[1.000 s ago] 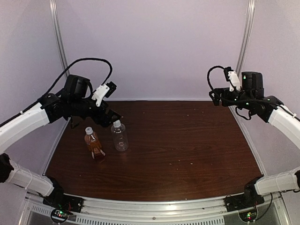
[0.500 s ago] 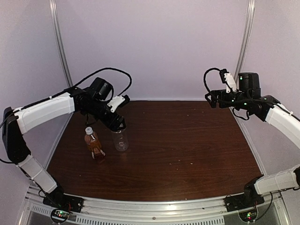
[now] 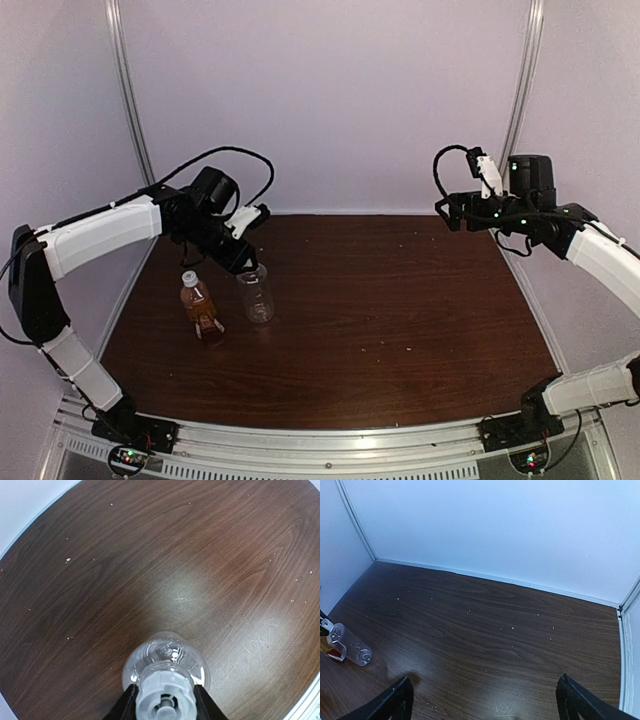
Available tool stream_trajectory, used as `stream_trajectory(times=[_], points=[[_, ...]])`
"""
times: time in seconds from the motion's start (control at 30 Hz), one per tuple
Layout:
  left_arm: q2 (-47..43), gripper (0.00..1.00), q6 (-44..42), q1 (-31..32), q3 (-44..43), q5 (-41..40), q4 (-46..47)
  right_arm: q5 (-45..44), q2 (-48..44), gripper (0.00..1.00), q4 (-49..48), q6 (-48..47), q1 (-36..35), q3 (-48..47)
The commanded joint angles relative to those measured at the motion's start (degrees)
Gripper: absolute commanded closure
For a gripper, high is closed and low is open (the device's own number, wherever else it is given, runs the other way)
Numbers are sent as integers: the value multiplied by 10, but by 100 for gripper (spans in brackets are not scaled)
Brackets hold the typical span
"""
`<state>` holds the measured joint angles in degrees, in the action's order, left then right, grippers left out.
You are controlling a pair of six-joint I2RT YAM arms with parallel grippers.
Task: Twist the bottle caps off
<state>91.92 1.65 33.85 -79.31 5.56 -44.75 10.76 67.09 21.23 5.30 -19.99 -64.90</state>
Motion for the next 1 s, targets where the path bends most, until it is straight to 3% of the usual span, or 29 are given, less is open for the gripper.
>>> stream_trajectory(times=[0.0,0.23,0.53,0.8,0.97], points=[[13,69,2,-9,-18,26,14,12,-11,0,-6,-2,-4,-7],[-31,86,-10,-9,-3,130,57,50,-29,0,-36,-7,-13,10],[-76,99,74,0,8,294,173,163,-21,0,-73,-16,-58,31],[-80,100,178,19,8,365,276,242,13,0,-104,-45,-144,30],[-78,100,199,41,2,365,297,247,46,0,-82,-92,-196,-2]])
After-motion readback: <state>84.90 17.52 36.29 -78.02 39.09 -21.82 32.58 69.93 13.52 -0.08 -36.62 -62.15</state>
